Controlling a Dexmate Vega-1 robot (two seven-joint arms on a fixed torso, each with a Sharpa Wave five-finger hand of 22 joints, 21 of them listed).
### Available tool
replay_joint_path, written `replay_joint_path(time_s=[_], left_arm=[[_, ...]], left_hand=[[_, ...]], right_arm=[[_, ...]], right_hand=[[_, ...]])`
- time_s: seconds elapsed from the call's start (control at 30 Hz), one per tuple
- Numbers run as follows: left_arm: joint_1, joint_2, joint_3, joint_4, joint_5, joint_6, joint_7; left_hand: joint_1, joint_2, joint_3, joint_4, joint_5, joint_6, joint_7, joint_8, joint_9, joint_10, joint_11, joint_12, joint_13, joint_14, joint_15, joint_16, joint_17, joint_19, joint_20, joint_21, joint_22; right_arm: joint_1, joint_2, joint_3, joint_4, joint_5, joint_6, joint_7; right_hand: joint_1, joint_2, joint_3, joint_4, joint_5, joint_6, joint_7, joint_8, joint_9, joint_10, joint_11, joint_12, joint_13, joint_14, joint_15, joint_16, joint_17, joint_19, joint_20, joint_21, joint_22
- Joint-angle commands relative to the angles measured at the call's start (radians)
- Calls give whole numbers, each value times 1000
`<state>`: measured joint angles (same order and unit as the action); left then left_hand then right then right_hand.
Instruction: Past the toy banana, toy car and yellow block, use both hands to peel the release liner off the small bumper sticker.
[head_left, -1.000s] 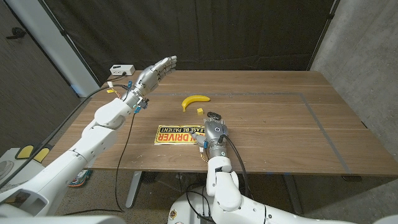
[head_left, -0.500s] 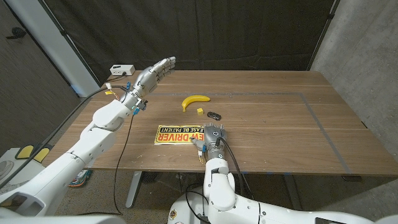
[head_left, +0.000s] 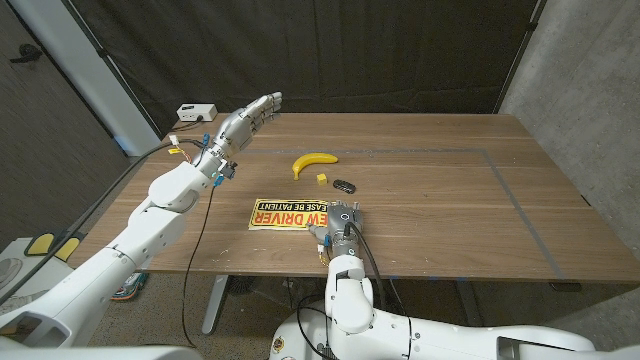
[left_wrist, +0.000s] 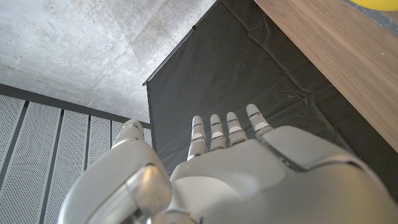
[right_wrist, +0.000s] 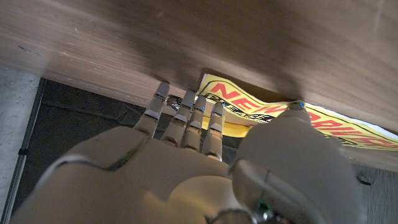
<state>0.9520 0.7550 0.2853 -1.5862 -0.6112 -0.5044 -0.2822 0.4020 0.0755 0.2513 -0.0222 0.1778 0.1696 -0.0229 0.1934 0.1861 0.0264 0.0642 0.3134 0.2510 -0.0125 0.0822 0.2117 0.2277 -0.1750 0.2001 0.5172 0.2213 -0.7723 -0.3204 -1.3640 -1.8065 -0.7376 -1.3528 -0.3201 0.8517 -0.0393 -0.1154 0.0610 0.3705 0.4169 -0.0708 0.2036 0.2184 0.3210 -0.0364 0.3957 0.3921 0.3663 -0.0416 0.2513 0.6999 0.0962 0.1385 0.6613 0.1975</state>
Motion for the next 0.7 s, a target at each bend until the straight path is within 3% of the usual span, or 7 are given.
replay_joint_path(time_s=[0.03,0.17,0.27,0.33,0.47,0.53,0.7], left_arm=[[-11,-3,7,7,3,4,-5],[-15,-2,9,9,4,8,-7],[-18,-4,10,13,1,12,-9],[-21,-3,12,15,0,14,-11],[-26,-2,15,20,-3,23,-16],[-28,-3,16,23,-4,26,-16],[-35,-4,20,29,-7,34,-22]], left_hand=[[-12,0,1,-9,-2,-3,1,3,0,2,6,-5,1,-4,1,6,-1,-17,0,-3,1],[-14,0,1,-10,-2,-4,2,2,0,1,5,-6,1,-5,0,6,-1,-17,0,-4,1],[-15,0,1,-10,-2,-4,1,2,0,1,5,-6,1,-5,0,6,-1,-17,0,-4,1],[-15,0,1,-11,-2,-4,1,2,0,0,6,-7,1,-5,0,7,-1,-17,0,-4,1],[-16,0,1,-11,-2,-4,1,2,0,-1,5,-8,1,-5,0,7,-2,-17,0,-4,1],[-17,0,1,-12,-2,-6,1,2,0,-3,5,-9,1,-6,2,6,-2,-18,1,-4,1],[-17,0,2,-14,-2,-11,-1,0,0,-5,1,-10,1,-8,7,6,-2,-21,3,-6,1]], right_arm=[[55,1,-56,52,87,-38,-57],[66,-4,-68,58,107,-37,-73],[41,-15,-42,58,119,14,-134],[7,-19,-8,69,118,73,-204],[-67,-29,80,78,129,220,-340],[-111,-25,137,85,144,301,-414],[-193,-27,257,79,193,499,-543]], right_hand=[[69,23,9,-26,16,63,-19,24,-1,111,-26,45,10,77,-78,44,16,34,-14,12,1],[116,45,18,-49,25,137,-39,40,-3,176,-63,73,16,136,-107,87,36,58,-31,19,1],[159,81,36,-64,36,201,-39,53,-5,236,-58,93,11,182,-113,111,45,88,-19,29,0],[184,114,51,-69,48,259,-37,65,-7,303,-53,114,4,239,-123,129,42,119,-10,40,-2],[212,163,78,-74,52,409,-42,100,-13,441,-67,152,-19,339,-141,145,25,163,-24,54,-6],[245,201,112,-86,45,489,-37,119,-16,510,-60,173,-28,385,-146,150,18,185,-29,62,-7],[277,234,167,-92,22,561,-29,137,-18,588,-52,201,-30,425,-151,146,10,197,-38,67,-8]])
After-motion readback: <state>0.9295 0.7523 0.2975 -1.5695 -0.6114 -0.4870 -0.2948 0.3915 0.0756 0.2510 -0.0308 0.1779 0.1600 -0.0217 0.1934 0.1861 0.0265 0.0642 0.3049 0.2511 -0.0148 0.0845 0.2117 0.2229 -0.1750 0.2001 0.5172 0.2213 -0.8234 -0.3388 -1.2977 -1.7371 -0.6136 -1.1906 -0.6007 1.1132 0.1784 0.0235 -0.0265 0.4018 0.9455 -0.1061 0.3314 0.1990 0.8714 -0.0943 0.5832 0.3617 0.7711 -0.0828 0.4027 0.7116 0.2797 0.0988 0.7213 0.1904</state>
